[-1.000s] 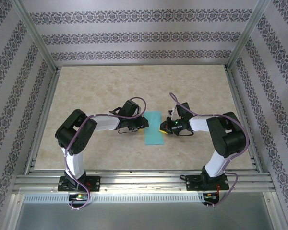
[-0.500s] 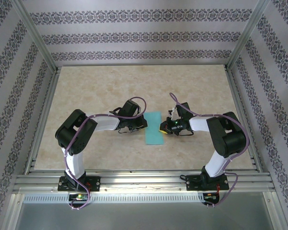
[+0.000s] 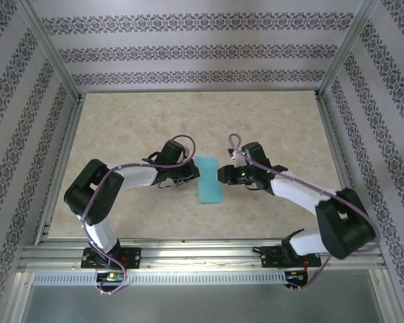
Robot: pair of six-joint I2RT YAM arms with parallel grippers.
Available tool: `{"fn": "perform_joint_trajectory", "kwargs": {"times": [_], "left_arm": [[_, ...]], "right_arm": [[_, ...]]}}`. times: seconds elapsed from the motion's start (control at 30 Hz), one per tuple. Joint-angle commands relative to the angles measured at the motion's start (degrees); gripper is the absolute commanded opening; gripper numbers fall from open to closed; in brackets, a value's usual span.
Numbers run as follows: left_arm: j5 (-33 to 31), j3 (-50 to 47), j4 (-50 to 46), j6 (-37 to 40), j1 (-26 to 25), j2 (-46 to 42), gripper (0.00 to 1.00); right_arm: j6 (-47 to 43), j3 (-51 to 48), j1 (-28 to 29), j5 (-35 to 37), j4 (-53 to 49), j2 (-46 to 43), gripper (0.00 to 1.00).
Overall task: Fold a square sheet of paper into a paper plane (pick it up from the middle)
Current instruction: Third fold the triangle at the center of the table.
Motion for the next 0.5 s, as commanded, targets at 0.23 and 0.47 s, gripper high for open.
{"fn": "perform_joint_trajectory", "kwargs": {"times": [0.23,0.47], "left_arm": [[2.12,-4.83,4.58,-3.76,2.07,-4.60,0.06],[2.67,-4.29,5.53,-4.71,2.17,-4.25,0.06]], "right_arm": [[-35.78,-10.77,25.88,29.47,16.09,-5.48,0.39],[-42.39,-11.24,36.32,39.98,23.05,0.44,0.41]]}}
